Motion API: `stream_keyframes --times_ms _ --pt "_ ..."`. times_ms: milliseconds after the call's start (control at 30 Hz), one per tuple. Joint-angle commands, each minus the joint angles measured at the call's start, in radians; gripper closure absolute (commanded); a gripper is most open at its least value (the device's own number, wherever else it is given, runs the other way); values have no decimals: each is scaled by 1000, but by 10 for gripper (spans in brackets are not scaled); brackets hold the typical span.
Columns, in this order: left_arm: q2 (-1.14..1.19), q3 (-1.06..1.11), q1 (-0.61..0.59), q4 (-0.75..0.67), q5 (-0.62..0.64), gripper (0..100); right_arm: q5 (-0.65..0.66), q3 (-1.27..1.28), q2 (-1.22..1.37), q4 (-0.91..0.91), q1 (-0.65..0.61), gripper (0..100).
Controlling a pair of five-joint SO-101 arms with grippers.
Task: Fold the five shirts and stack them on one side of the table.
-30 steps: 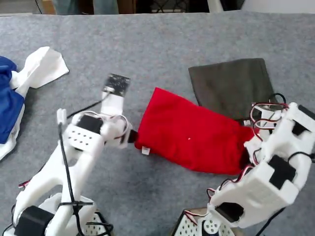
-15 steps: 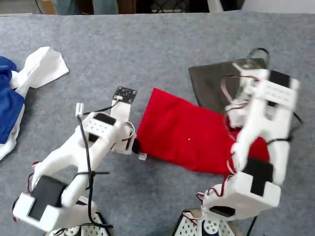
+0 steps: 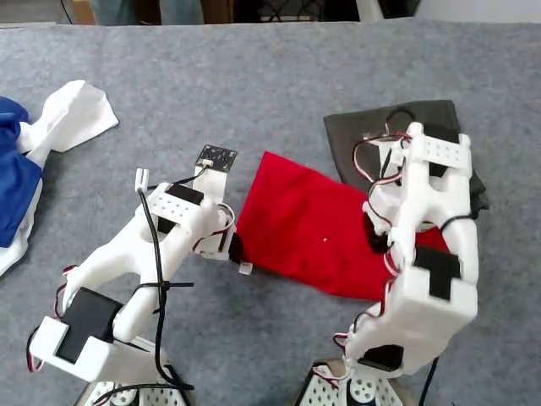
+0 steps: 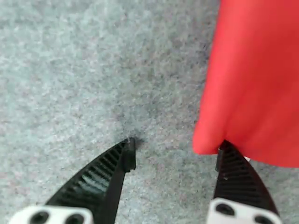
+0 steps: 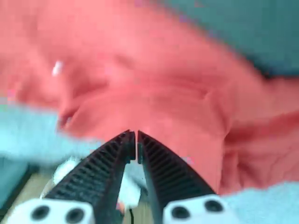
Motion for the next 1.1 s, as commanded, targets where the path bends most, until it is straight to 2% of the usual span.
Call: stream_keyframes --times_ms 0,100,233,367,433,567,900,1067 --pt "6 -28 -7 3 12 720 34 -7 -174 -3 35 984" --pt "6 -28 -7 3 12 720 6 7 -243 -175 38 983" --pt "6 -28 -7 3 12 720 -37 47 -186 -351 15 969" --pt "6 -28 -7 3 12 720 -60 50 -87 -371 12 884" --pt "6 -28 -7 2 12 720 -60 50 -45 -371 15 884" --pt "6 -28 -7 2 12 720 -60 56 -15 -362 38 988" --pt "6 -28 -8 -2 11 720 -49 58 -143 -101 115 984" --pt "6 -28 -8 -2 8 720 44 153 -271 3 124 984"
